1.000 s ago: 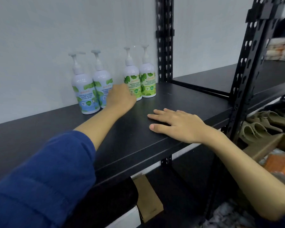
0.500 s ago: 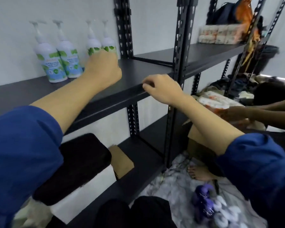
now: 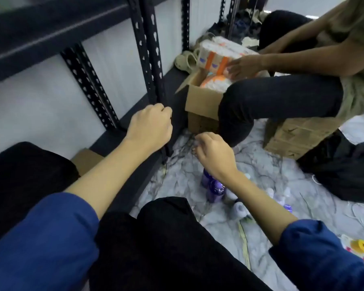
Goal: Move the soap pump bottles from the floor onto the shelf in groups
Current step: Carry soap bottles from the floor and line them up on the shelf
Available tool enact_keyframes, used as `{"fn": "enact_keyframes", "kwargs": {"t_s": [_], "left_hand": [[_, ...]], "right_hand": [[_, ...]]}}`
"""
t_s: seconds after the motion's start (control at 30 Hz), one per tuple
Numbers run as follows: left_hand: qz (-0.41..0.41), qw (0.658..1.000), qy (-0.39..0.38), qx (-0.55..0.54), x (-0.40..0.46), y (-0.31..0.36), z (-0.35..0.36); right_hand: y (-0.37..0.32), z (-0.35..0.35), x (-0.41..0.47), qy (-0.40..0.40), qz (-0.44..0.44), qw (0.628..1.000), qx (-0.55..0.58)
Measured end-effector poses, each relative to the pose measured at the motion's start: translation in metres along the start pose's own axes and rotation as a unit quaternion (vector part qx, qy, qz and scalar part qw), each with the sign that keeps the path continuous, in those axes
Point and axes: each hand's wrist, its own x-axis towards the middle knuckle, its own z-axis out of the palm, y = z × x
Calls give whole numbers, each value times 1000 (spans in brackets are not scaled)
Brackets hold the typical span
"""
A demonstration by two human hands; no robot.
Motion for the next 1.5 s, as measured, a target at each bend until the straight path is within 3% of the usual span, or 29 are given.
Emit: {"fn": "enact_keyframes", "kwargs": {"t_s": [0.17,0.33,0.5,0.63,0.77,0.93,1.03,1.17,1.3,1.5], "left_hand": [[44,980,-177,-74,2,14,101],[108,897,-410,-122,3,34,207],[111,858,-474,-162,-4,65,283],[68,840,-457,-284,-19,84,327],[4,848,-378,-373,-37,94,358],[-23,871,-300,-389,-45,107,376],[-38,853,-332,-402,-45,112,378],[-48,816,-385,-429,-42,110,387],[-58,823,-358,-437,-42,108,398],[-93,797,-310,-510,-52,114,408]], "right_hand": [[48,65,-75,-35,202,978,45],[94,106,-144,-55,368,926,68],[136,130,-183,11,575,809,121],[164,148,-189,74,643,741,179],[184,170,-189,85,607,753,241],[189,189,-188,143,605,757,200],[188,194,-183,138,597,767,189],[195,204,-177,62,569,791,216],[200,212,-169,51,527,821,214],[214,214,-167,20,500,849,170]]}}
